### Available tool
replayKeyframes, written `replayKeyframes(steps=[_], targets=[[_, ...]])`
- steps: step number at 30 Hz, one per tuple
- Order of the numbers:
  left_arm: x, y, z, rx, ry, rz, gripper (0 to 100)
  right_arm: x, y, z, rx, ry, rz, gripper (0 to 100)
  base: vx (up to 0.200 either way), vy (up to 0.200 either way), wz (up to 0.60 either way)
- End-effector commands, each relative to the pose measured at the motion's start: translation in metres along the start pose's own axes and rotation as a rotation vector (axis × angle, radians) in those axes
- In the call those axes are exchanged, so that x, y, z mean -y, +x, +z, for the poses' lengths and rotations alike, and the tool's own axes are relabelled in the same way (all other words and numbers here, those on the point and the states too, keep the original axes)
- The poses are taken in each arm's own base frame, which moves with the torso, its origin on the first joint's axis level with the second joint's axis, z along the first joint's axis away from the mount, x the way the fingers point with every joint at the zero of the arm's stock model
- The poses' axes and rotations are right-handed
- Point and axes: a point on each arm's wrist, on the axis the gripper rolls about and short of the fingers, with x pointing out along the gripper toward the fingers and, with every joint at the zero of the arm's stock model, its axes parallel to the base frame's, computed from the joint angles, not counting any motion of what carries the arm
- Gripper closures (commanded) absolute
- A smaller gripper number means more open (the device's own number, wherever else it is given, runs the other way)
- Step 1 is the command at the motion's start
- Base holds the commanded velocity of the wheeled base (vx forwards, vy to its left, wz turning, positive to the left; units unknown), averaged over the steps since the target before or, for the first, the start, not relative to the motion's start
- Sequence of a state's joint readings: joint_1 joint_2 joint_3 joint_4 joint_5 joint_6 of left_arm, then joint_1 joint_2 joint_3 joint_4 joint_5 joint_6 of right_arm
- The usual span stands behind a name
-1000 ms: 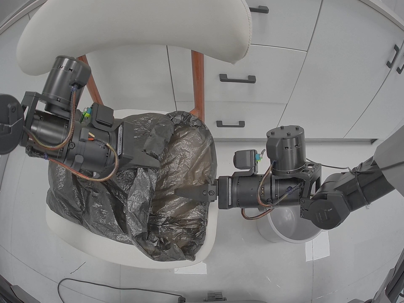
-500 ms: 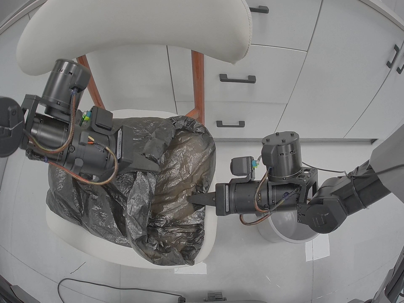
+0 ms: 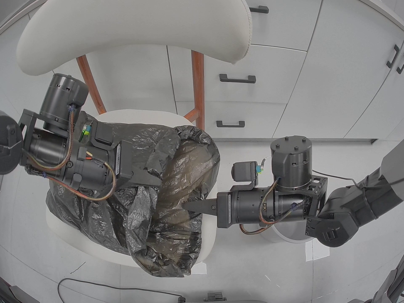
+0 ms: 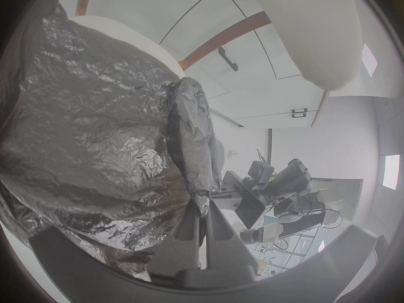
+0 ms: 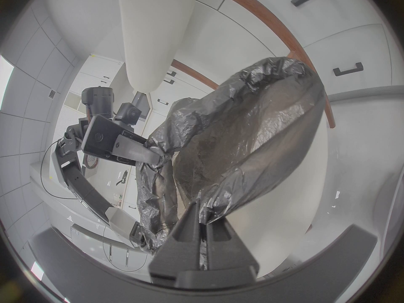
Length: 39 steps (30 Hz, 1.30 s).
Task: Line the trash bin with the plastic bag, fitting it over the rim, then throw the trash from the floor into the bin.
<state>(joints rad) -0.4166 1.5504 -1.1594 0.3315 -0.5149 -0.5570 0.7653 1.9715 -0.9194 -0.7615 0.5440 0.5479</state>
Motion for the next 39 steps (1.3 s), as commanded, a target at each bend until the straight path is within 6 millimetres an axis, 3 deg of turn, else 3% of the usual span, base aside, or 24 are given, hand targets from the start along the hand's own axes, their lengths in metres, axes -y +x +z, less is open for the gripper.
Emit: replayKeyframes(steps=[1,8,14,20,27,32,39], targets=[[0.000,-0.001,-0.004,0.012,-0.003,-0.018,100,-0.010,-0.003,-0.003,0.004,-0.008,0.022,100,0.000,0.000,0.00],[0.004,0.001,-0.002,0.019,0.001,-0.036,100,-0.011,-0.005,-0.001,0.012,-0.009,0.024,100,0.000,0.000,0.00],[0.009,-0.001,-0.006,0.015,0.012,-0.049,100,-0.022,-0.017,0.008,0.050,0.002,0.032,100,0.000,0.000,0.00],[0.015,-0.019,-0.017,0.038,-0.008,-0.074,100,-0.035,-0.029,0.021,0.143,0.043,0.024,100,0.000,0.000,0.00],[0.021,-0.039,-0.030,0.006,0.017,-0.187,100,-0.044,-0.041,0.022,0.188,0.023,0.056,100,0.000,0.000,0.00],[0.029,-0.039,-0.025,0.005,0.009,-0.216,100,-0.057,-0.057,0.027,0.244,0.066,0.105,100,0.000,0.000,0.00],[0.054,-0.029,-0.009,0.043,-0.019,-0.329,100,-0.054,-0.089,0.022,0.313,0.069,0.106,100,0.000,0.000,0.00]])
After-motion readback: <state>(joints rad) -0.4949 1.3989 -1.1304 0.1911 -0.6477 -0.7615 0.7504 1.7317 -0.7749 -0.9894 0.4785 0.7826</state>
